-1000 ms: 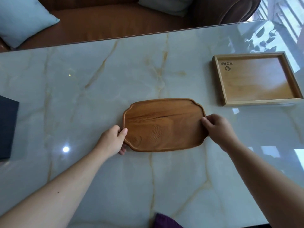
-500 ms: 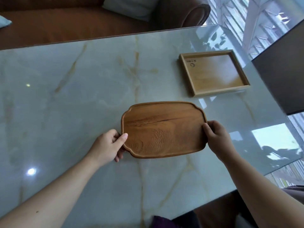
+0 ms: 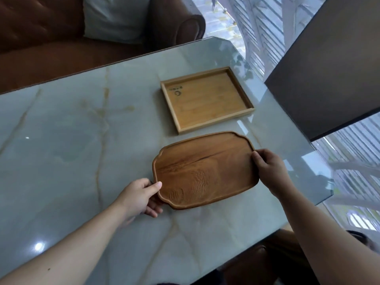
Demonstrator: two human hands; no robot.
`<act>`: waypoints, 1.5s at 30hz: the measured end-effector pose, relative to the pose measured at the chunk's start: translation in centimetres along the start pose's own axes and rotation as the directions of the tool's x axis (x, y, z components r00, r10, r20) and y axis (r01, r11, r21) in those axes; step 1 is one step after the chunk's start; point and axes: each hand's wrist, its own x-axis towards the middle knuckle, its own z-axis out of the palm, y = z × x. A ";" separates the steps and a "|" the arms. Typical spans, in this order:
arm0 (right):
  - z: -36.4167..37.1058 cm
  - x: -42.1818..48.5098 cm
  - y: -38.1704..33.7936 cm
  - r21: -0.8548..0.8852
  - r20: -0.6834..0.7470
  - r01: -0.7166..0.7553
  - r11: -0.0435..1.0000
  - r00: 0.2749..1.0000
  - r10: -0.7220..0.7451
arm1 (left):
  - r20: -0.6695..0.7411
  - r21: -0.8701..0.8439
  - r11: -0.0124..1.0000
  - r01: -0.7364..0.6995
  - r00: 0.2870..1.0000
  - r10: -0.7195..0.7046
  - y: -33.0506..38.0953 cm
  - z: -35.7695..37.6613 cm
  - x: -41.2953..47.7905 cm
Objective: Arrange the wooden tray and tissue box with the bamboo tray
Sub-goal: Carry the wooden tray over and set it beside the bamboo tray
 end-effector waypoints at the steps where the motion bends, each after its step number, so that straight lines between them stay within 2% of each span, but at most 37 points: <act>1: -0.4 0.5 0.0 -0.021 -0.001 0.007 1.000 1.000 -0.007 | 0.011 0.007 1.000 0.001 1.000 -0.001 0.3 0.5 0.4; 9: -5.0 4.6 3.6 -0.091 -0.029 -0.029 0.995 0.999 0.026 | 0.057 0.126 0.992 0.008 0.998 -0.016 3.3 6.8 4.0; 13: -5.7 5.5 4.8 -0.098 -0.010 -0.041 0.994 0.999 0.041 | 0.042 0.145 0.989 0.025 0.999 -0.032 3.0 8.5 4.1; 16: -5.9 5.9 4.9 -0.166 0.001 -0.038 0.985 0.999 0.038 | 0.023 0.153 0.987 0.045 0.998 -0.050 2.3 9.6 3.8; 26: -5.2 6.7 4.8 -0.353 0.004 -0.048 0.934 0.999 0.053 | 0.008 0.195 0.979 0.051 0.999 -0.054 2.4 10.4 3.5; 33: -4.9 6.4 4.2 -0.372 -0.018 -0.073 0.925 0.997 0.072 | 0.018 0.236 0.970 0.062 0.998 -0.068 2.4 10.5 3.2; 36: -5.2 6.5 3.8 -0.420 0.005 -0.079 0.904 0.996 0.089 | 0.027 0.317 0.946 0.067 0.996 -0.079 2.7 10.5 3.1; 38: -5.0 6.5 2.9 -0.509 0.013 -0.019 0.860 0.999 0.030 | 0.018 0.443 0.897 0.016 0.999 -0.027 3.1 9.6 2.9; 41: -3.8 5.8 0.2 -0.540 0.064 0.165 0.825 0.986 -0.155 | -0.034 0.697 0.702 -0.146 0.971 0.236 4.0 7.0 2.3; 45: 0.3 3.5 -4.9 -0.567 0.325 0.464 0.680 0.885 -0.332 | 0.009 0.870 0.433 -0.238 0.884 0.467 5.1 1.5 0.4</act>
